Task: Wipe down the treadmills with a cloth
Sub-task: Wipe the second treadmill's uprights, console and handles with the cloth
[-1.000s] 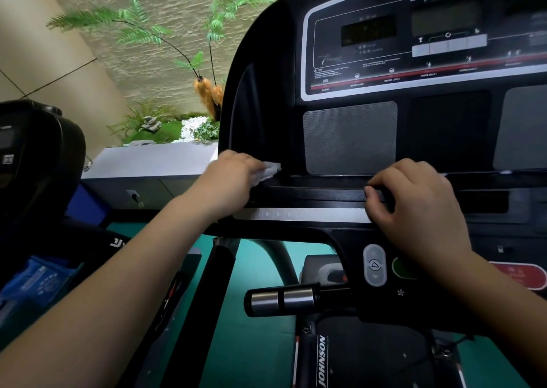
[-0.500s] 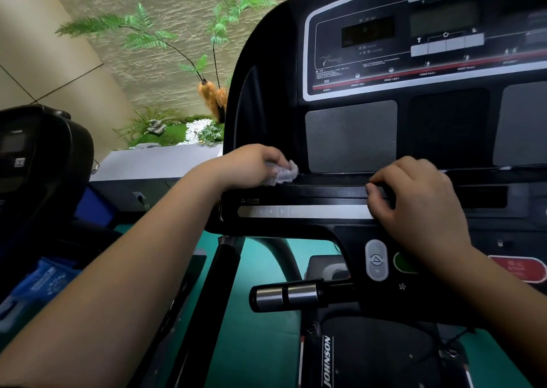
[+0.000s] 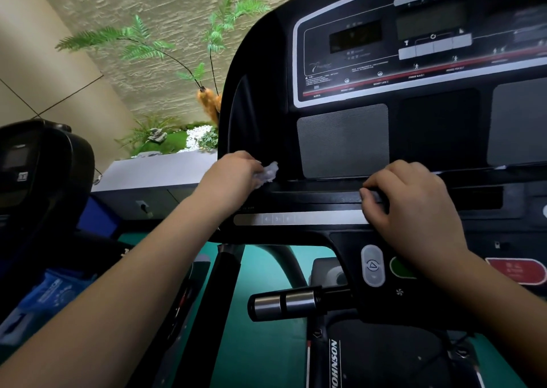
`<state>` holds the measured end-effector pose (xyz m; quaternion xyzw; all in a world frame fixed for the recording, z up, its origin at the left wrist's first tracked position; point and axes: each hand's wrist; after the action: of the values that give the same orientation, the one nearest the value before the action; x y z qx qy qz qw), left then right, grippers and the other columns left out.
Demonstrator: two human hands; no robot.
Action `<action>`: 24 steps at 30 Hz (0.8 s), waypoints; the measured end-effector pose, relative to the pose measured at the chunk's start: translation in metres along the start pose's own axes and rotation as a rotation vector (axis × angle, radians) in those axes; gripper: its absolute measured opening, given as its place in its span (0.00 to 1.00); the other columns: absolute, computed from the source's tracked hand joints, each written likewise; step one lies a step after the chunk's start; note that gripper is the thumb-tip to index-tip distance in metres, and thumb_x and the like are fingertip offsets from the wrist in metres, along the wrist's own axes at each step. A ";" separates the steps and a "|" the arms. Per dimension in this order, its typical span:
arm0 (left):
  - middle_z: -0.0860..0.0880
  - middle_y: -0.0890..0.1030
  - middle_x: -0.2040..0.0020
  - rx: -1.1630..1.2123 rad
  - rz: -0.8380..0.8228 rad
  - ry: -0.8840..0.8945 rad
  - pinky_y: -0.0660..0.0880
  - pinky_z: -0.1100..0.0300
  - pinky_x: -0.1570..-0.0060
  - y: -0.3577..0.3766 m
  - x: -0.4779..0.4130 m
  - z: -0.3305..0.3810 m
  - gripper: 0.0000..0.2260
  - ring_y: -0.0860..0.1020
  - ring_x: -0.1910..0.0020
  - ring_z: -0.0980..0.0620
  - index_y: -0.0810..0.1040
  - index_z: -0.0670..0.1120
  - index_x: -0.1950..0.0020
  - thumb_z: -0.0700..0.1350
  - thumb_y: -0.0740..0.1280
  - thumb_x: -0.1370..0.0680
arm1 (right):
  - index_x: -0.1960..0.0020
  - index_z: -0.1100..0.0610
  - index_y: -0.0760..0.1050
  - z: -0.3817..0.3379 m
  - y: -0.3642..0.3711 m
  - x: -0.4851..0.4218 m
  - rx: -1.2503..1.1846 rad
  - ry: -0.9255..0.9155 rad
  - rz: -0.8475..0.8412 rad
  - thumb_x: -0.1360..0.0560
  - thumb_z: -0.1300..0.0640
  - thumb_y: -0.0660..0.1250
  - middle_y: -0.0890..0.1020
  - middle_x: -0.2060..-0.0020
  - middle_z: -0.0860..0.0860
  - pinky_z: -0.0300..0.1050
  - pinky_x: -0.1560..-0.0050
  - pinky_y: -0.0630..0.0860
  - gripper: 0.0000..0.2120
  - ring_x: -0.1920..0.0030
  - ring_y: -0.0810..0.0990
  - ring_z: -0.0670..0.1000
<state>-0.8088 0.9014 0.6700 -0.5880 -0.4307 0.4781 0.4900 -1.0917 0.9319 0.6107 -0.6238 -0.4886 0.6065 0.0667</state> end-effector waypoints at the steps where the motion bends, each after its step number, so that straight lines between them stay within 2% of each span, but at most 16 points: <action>1: 0.44 0.77 0.42 -0.033 -0.046 -0.059 0.74 0.53 0.45 0.002 -0.008 0.001 0.12 0.76 0.44 0.43 0.81 0.48 0.41 0.45 0.67 0.23 | 0.57 0.58 0.77 0.000 0.000 0.000 0.001 0.003 -0.002 0.26 0.54 0.64 0.76 0.62 0.52 0.46 0.60 0.65 0.08 0.61 0.72 0.54; 3: 0.43 0.76 0.44 -0.113 -0.121 -0.156 0.75 0.53 0.47 0.002 -0.022 0.007 0.12 0.77 0.47 0.42 0.82 0.47 0.42 0.45 0.67 0.24 | 0.57 0.57 0.77 0.001 0.000 0.000 0.005 0.007 -0.006 0.26 0.54 0.63 0.76 0.62 0.52 0.45 0.58 0.63 0.08 0.60 0.72 0.54; 5: 0.43 0.77 0.46 -0.095 -0.145 -0.182 0.75 0.54 0.48 0.000 -0.032 0.012 0.11 0.77 0.47 0.42 0.82 0.45 0.43 0.45 0.69 0.25 | 0.57 0.57 0.77 0.001 0.000 0.000 0.002 0.011 -0.009 0.26 0.54 0.64 0.76 0.62 0.52 0.44 0.57 0.62 0.07 0.60 0.72 0.54; 10: 0.50 0.80 0.48 0.355 -0.153 -0.158 0.68 0.63 0.52 -0.004 -0.024 0.011 0.09 0.77 0.48 0.51 0.79 0.51 0.46 0.44 0.71 0.25 | 0.57 0.57 0.76 0.000 0.000 0.000 0.022 0.021 -0.007 0.26 0.55 0.66 0.75 0.62 0.52 0.43 0.57 0.59 0.06 0.59 0.72 0.55; 14: 0.54 0.81 0.51 0.537 -0.127 -0.097 0.75 0.59 0.47 -0.005 -0.007 0.019 0.05 0.79 0.50 0.55 0.80 0.51 0.51 0.48 0.72 0.26 | 0.58 0.57 0.76 0.000 0.000 -0.001 0.015 0.008 0.002 0.26 0.55 0.66 0.75 0.62 0.52 0.43 0.57 0.60 0.05 0.60 0.72 0.54; 16: 0.54 0.81 0.52 0.589 -0.108 -0.066 0.75 0.57 0.45 -0.007 -0.001 0.022 0.03 0.79 0.51 0.55 0.80 0.55 0.57 0.47 0.72 0.27 | 0.58 0.57 0.77 0.000 0.000 -0.001 0.006 0.009 0.001 0.26 0.56 0.68 0.75 0.62 0.52 0.44 0.58 0.61 0.05 0.60 0.72 0.54; 17: 0.55 0.81 0.52 0.608 -0.091 -0.051 0.75 0.57 0.44 -0.006 0.000 0.023 0.06 0.79 0.49 0.55 0.80 0.56 0.58 0.45 0.72 0.26 | 0.58 0.58 0.77 0.000 0.001 -0.001 0.005 0.011 -0.001 0.27 0.56 0.68 0.75 0.62 0.52 0.44 0.58 0.61 0.05 0.60 0.72 0.54; 20: 0.56 0.79 0.52 0.559 -0.025 -0.104 0.72 0.59 0.42 -0.003 0.000 0.025 0.05 0.78 0.44 0.54 0.83 0.53 0.56 0.43 0.70 0.25 | 0.57 0.58 0.77 0.000 0.000 -0.001 0.002 0.007 -0.009 0.27 0.56 0.68 0.76 0.62 0.52 0.45 0.58 0.62 0.05 0.60 0.72 0.54; 24: 0.45 0.78 0.44 0.183 -0.010 -0.271 0.72 0.54 0.48 0.004 -0.005 0.022 0.11 0.77 0.46 0.43 0.80 0.51 0.42 0.49 0.64 0.21 | 0.57 0.57 0.77 -0.001 -0.002 0.000 -0.005 0.009 -0.013 0.26 0.55 0.67 0.76 0.62 0.51 0.44 0.58 0.62 0.05 0.60 0.72 0.53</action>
<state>-0.8311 0.8994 0.6652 -0.4690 -0.4505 0.5878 0.4812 -1.0919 0.9335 0.6127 -0.6234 -0.4937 0.6021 0.0712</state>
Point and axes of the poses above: each hand's wrist, its own x-axis away from the middle knuckle, its own y-axis out of the palm, z = x × y
